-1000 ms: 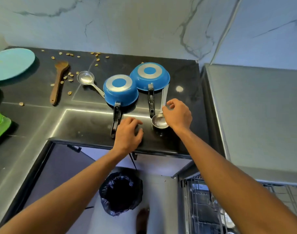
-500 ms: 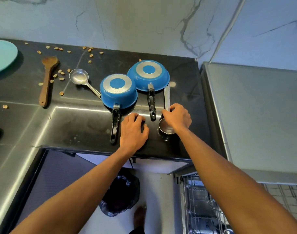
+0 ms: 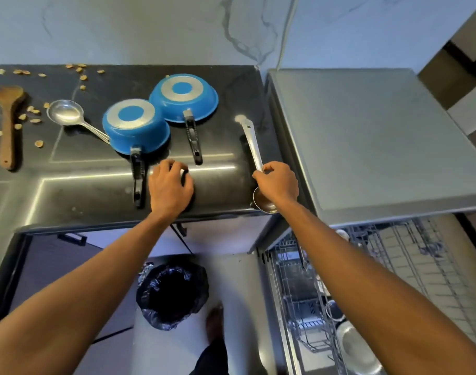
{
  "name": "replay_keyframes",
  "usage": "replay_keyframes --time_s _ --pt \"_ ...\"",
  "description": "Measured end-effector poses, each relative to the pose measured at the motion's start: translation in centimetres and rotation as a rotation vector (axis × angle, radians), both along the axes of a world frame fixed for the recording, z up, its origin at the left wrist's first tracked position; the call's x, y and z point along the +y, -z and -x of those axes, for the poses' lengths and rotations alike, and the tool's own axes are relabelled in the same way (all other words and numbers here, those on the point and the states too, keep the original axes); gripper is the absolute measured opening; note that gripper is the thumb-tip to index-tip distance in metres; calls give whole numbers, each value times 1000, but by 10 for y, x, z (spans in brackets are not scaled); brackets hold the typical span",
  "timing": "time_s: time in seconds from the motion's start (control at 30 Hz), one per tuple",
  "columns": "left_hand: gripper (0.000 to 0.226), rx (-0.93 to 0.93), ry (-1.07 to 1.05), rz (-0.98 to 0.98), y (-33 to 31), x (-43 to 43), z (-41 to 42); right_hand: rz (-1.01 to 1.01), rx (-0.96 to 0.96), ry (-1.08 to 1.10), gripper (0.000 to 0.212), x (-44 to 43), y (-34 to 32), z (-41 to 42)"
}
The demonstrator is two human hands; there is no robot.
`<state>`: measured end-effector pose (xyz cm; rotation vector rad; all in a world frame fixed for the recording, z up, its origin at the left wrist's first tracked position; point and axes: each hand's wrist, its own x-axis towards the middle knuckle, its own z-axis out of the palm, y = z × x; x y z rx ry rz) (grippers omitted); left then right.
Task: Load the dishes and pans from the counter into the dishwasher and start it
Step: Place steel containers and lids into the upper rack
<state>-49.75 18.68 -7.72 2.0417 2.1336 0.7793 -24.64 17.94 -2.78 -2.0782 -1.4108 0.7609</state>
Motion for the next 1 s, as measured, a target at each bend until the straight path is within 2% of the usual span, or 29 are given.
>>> replay_keyframes --time_s 0.17,0.27,0.47,0.57,0.67,0.77,0.83,0.9,1.0 --pt "14 -125 60 -81 9 -55 -44 -108 144 -105 31 -68 2 -65" --pt "15 -122 160 -170 22 -101 -93 -169 162 -177 29 -119 5 -115" --pt "13 -126 410 -18 44 -183 -225 -273 117 -171 34 -245 29 -241" --pt "13 -151 498 120 51 -210 -280 -248 176 7 35 -311 54 -301" --pt "14 -118 588 238 58 -224 -321 -158 198 281 28 -364 82 -349" --pt "21 -71 712 254 59 -223 -358 10 291 565 15 -384 106 -383" --pt "19 -13 801 222 57 -213 -380 87 406 682 5 -383 116 -400" --pt "18 43 894 162 56 -192 -410 147 536 747 14 -373 118 -416" --pt "23 111 993 67 44 -154 -453 194 738 708 47 -344 112 -427"
